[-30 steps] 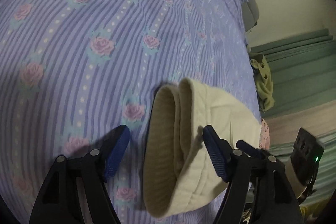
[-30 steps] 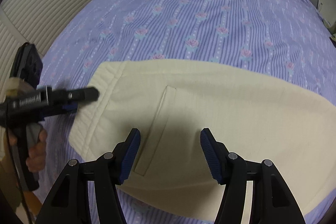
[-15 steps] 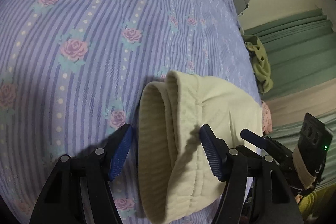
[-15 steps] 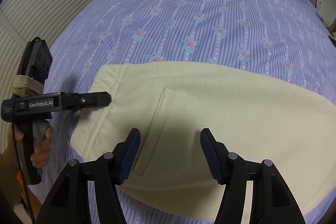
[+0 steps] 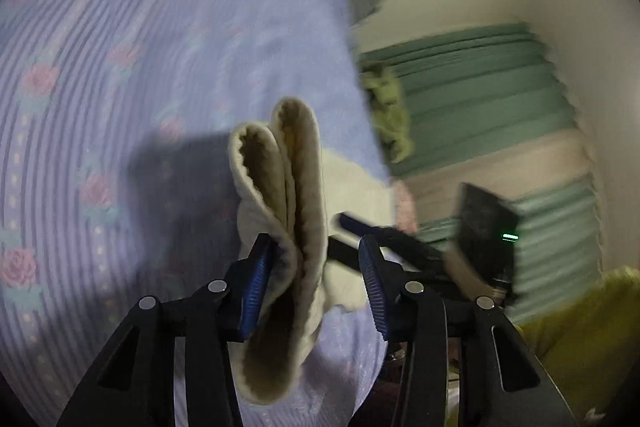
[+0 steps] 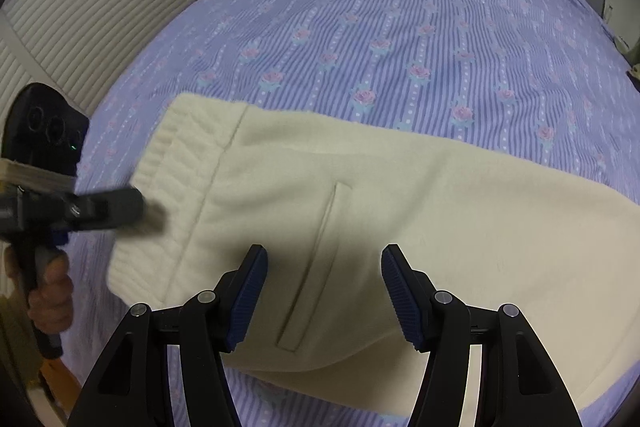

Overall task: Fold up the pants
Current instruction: 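Grasp the cuff end of the folded trousers with the left gripper and lift, then carry the cuff end with the left gripper over onto the waistband half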

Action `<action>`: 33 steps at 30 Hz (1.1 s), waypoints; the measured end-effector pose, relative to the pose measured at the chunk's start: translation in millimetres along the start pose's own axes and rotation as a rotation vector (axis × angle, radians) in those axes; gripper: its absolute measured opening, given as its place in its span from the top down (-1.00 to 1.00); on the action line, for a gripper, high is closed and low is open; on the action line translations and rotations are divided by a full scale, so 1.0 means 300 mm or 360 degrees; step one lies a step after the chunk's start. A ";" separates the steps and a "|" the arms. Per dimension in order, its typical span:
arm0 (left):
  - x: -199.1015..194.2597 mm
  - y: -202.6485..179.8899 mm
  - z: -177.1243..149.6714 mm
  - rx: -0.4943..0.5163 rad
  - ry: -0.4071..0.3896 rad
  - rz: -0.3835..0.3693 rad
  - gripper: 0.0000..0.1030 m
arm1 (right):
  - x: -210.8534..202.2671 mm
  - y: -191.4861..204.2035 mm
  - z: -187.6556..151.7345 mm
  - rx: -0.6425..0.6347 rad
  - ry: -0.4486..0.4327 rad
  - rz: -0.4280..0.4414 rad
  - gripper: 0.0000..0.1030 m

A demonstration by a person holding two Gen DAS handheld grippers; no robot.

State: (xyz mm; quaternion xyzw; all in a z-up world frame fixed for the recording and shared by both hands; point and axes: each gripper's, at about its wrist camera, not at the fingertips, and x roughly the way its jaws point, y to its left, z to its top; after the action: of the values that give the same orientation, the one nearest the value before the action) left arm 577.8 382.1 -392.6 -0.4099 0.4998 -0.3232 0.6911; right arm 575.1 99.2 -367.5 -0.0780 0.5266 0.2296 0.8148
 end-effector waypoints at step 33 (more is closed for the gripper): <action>0.580 -1.124 -0.229 0.0196 -0.0460 0.0869 0.53 | -0.805 -0.794 -0.288 0.0223 -0.0484 -0.0132 -0.18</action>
State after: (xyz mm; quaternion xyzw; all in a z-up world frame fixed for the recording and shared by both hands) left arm 550.4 63.1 -178.0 -0.2598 0.4675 -0.0937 0.8398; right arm 530.7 -213.4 -216.4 -0.0069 0.4084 0.1676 0.8972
